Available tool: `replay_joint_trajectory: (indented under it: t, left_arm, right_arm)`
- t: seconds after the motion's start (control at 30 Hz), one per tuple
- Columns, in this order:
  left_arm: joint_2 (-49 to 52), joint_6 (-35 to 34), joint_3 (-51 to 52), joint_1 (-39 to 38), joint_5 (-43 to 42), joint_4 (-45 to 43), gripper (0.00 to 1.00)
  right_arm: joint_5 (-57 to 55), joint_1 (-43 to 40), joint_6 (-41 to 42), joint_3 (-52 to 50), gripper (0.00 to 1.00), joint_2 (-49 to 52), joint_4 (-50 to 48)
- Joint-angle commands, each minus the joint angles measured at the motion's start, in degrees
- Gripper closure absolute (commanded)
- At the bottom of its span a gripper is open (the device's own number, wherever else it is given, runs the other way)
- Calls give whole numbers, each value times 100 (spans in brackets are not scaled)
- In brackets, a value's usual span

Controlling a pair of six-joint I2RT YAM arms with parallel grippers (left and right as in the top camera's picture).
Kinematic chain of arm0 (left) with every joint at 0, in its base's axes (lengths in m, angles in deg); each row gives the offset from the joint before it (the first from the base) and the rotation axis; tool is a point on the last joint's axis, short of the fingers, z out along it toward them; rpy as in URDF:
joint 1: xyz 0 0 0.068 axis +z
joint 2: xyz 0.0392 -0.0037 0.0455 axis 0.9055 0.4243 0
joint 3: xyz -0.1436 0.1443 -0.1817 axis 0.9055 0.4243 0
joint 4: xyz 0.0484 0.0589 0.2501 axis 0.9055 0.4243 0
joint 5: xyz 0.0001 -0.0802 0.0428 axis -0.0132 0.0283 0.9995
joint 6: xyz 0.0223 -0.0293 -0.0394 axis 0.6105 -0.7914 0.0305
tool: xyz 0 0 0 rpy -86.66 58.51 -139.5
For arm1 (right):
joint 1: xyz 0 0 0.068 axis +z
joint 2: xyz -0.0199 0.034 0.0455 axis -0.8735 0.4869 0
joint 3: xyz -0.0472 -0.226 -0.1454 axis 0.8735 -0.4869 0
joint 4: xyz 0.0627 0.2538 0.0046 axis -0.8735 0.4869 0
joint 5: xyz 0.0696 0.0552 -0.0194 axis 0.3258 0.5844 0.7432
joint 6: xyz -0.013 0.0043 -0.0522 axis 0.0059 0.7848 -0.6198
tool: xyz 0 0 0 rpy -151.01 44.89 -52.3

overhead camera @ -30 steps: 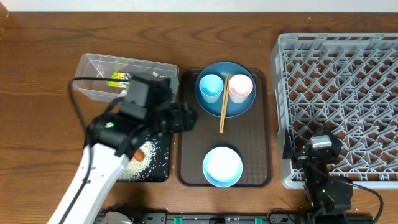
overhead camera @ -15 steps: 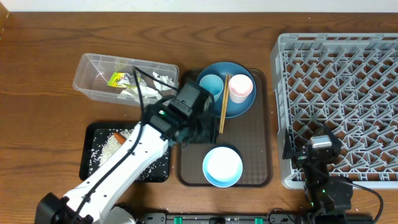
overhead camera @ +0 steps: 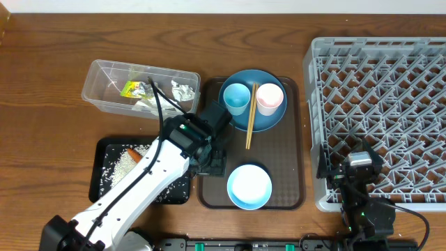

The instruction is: Sort waste into correct bins and load items into the dishwasher rack

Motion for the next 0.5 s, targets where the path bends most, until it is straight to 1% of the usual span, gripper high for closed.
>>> replay_joint_trajectory:
  t: [0.0,0.2,0.47]
  left_arm:
    - [-7,-7,181,2,153,35,30]
    - [0,-7,210,2,153,-122,30]
    - [0,-7,210,2,153,-546,30]
  right_arm:
    - [4,-81,-42,-9,1,-11,15]
    - [4,-81,-39,-9,1,-11,15]
    - [4,-81,-42,-9,1,-11,15]
